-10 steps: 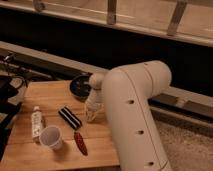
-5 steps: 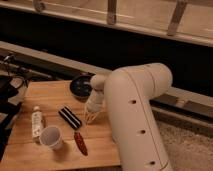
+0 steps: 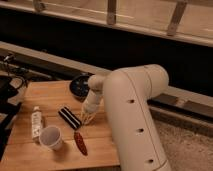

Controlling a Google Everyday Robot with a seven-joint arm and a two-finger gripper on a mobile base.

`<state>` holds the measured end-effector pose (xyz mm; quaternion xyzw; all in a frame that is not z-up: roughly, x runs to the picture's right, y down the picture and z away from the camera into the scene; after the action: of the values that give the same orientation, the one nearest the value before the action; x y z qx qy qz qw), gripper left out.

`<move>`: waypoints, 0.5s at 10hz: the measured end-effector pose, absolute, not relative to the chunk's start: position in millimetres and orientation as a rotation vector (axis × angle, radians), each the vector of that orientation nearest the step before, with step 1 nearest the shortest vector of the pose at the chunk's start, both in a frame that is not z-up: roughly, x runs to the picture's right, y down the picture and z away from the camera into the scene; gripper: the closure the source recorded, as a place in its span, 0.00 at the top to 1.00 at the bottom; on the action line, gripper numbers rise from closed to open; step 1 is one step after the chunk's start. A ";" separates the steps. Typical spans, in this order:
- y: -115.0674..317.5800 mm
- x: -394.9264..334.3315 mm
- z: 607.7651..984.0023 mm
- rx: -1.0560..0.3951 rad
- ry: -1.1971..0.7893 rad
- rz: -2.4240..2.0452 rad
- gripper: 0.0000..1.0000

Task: Push the eraser across the table

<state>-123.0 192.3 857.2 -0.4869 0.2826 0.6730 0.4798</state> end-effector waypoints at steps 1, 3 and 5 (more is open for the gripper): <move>192.4 -123.0 857.2 -1.188 0.690 1.642 0.00; 191.2 -140.7 851.7 -1.214 0.634 1.598 0.00; 189.2 -179.3 842.9 -1.264 0.563 1.526 0.00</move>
<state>-179.3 189.2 842.9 -0.5258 0.2343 0.6352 0.5149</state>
